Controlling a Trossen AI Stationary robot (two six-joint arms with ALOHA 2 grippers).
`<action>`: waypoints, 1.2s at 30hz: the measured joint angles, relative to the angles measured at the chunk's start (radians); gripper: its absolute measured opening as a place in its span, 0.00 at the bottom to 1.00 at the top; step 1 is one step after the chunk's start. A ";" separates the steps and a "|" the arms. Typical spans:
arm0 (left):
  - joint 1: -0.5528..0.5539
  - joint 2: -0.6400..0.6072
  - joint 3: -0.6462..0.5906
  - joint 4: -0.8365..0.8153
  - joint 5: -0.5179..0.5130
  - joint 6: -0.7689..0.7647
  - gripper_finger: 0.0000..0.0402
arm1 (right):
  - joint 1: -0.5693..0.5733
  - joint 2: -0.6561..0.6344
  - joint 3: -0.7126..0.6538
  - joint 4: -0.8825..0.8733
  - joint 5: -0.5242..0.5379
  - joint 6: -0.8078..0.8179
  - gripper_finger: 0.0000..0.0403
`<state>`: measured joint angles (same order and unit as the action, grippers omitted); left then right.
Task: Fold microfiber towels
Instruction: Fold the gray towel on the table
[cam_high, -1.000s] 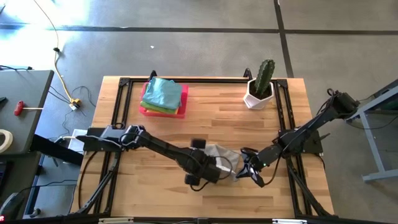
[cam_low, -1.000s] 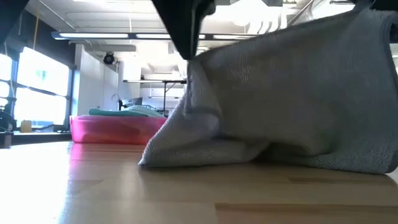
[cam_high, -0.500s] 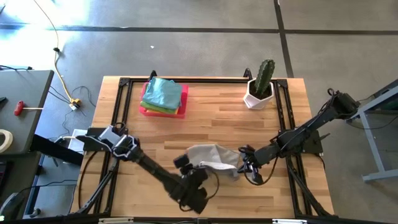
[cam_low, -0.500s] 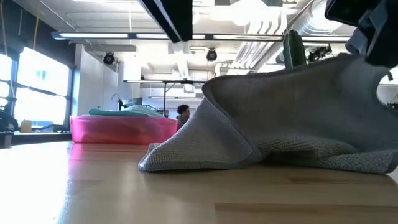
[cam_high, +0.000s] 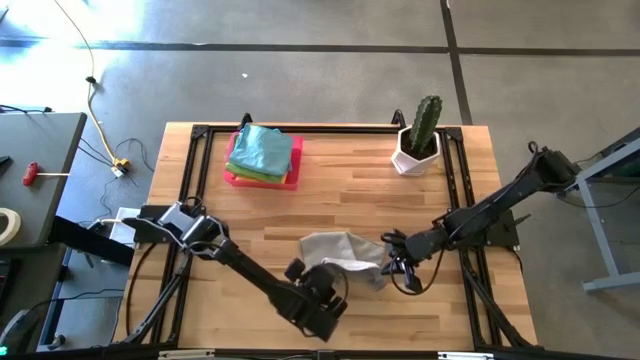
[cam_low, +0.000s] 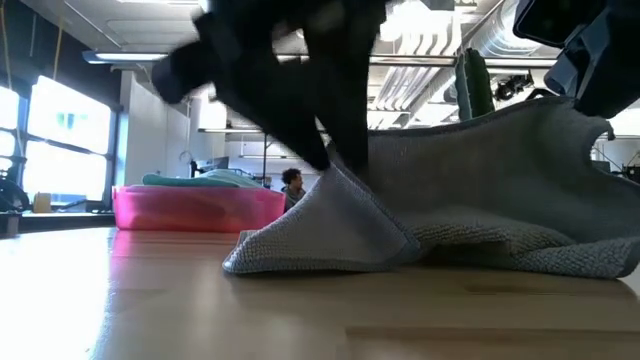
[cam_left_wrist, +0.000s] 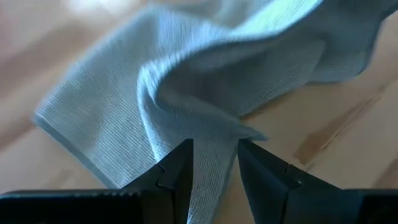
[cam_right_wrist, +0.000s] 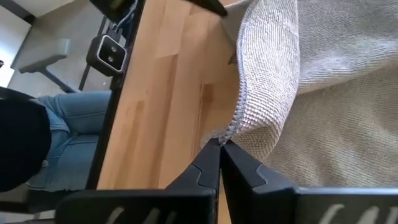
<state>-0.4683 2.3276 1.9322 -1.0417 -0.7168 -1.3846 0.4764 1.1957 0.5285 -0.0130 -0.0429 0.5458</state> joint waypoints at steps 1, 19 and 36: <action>0.008 0.000 -0.021 0.028 0.023 0.000 0.29 | -0.003 0.000 0.000 -0.002 0.000 -0.008 0.00; 0.086 0.000 -0.060 0.205 0.216 0.080 0.29 | -0.020 0.000 0.000 -0.016 -0.040 -0.084 0.00; 0.108 0.000 -0.060 0.254 0.271 0.289 0.36 | -0.020 0.000 0.000 -0.014 -0.040 -0.057 0.00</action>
<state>-0.3603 2.3276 1.8725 -0.7878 -0.4458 -1.0957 0.4564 1.1957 0.5285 -0.0269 -0.0830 0.4891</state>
